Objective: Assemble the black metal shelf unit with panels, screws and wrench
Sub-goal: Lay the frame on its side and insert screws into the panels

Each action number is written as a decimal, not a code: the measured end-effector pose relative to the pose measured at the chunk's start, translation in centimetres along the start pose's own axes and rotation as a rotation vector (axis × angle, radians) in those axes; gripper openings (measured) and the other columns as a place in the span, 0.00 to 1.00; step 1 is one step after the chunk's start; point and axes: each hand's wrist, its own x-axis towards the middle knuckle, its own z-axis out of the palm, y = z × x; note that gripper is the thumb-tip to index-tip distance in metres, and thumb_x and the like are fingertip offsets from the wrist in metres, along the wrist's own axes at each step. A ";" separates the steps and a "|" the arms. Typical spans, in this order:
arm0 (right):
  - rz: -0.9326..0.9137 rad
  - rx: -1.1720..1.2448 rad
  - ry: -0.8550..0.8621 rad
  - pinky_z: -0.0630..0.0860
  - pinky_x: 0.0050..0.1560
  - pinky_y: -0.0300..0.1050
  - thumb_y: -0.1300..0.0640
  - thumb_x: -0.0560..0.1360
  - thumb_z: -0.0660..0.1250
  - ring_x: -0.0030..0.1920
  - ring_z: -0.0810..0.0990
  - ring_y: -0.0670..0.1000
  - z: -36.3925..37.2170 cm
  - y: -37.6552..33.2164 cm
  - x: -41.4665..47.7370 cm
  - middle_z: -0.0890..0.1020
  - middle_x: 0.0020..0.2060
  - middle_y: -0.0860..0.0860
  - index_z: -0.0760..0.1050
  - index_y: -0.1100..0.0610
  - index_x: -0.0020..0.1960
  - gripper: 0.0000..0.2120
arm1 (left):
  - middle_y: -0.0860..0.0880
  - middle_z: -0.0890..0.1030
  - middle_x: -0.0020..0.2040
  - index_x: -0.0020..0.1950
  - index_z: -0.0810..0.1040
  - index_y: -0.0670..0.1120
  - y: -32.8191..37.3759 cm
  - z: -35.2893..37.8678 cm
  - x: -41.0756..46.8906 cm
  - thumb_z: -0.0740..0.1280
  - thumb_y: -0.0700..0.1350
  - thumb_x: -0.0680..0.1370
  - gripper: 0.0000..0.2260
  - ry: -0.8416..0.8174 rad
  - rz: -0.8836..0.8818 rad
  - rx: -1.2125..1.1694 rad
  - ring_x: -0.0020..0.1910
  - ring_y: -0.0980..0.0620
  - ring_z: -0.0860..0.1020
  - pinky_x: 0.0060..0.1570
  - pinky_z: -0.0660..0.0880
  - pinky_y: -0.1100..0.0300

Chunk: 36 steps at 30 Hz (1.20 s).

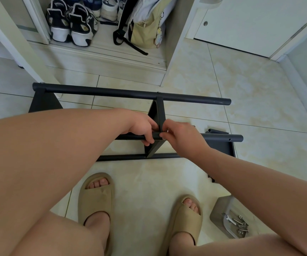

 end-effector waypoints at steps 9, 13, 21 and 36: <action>-0.163 -0.015 -0.024 0.72 0.38 0.48 0.62 0.77 0.68 0.35 0.72 0.49 -0.2 1.3 -0.4 0.74 0.40 0.46 0.77 0.56 0.54 0.07 | 0.48 0.85 0.54 0.65 0.79 0.50 0.1 0.0 0.0 0.72 0.37 0.73 0.21 -0.011 0.003 0.006 0.60 0.48 0.79 0.70 0.69 0.48; -0.324 -0.175 0.075 0.65 0.24 0.44 0.65 0.74 0.70 0.29 0.71 0.56 0.5 0.8 -0.8 0.76 0.41 0.54 0.77 0.60 0.46 0.04 | 0.48 0.84 0.56 0.65 0.79 0.49 0.1 -0.1 0.0 0.73 0.37 0.72 0.22 -0.010 0.005 0.023 0.62 0.46 0.77 0.69 0.68 0.47; -0.215 -0.400 0.118 0.56 0.28 0.43 0.54 0.80 0.66 0.33 0.78 0.60 1.2 0.1 -0.6 0.78 0.38 0.54 0.75 0.60 0.49 0.08 | 0.46 0.85 0.54 0.62 0.80 0.49 0.1 0.0 -0.1 0.72 0.37 0.73 0.19 -0.007 0.021 0.019 0.59 0.47 0.79 0.68 0.70 0.47; -0.251 -0.383 0.144 0.62 0.29 0.45 0.53 0.80 0.67 0.32 0.77 0.60 0.9 0.5 -0.7 0.77 0.38 0.53 0.76 0.60 0.48 0.09 | 0.47 0.85 0.56 0.62 0.81 0.49 0.2 -0.1 -0.2 0.72 0.38 0.73 0.18 -0.009 0.022 0.045 0.61 0.46 0.78 0.69 0.69 0.46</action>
